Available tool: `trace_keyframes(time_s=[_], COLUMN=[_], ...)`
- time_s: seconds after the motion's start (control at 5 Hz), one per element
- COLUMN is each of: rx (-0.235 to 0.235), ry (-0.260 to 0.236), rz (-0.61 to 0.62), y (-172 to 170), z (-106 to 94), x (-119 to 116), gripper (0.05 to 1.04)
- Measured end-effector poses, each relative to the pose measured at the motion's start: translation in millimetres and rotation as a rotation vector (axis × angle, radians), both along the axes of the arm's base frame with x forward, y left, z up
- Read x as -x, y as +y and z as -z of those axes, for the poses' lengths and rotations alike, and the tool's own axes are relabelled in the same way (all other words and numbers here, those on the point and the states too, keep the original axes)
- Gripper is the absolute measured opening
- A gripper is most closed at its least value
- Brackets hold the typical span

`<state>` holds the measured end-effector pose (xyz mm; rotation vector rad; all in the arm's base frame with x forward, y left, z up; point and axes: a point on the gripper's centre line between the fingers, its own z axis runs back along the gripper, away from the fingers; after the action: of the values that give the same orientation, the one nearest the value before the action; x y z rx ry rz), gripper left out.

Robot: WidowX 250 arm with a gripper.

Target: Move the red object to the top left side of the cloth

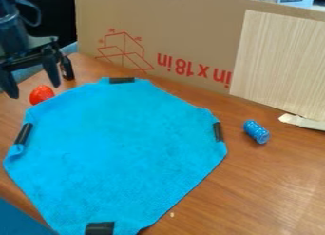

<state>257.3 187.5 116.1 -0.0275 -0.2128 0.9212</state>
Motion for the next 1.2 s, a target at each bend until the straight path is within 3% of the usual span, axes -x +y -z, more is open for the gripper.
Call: trace_keyframes(time_s=[0.2, 0.6, 1.2], rx=[-0.006, -0.018, -0.047], ry=[-0.005, 0.005, -0.048], rz=[-0.102, -0.222, -0.273], y=[38.0, 71.3, 82.2], z=[6.7, 20.8, 31.0], x=[-2.7, -12.7, -21.6], gripper=[1.000, 1.000, 1.000])
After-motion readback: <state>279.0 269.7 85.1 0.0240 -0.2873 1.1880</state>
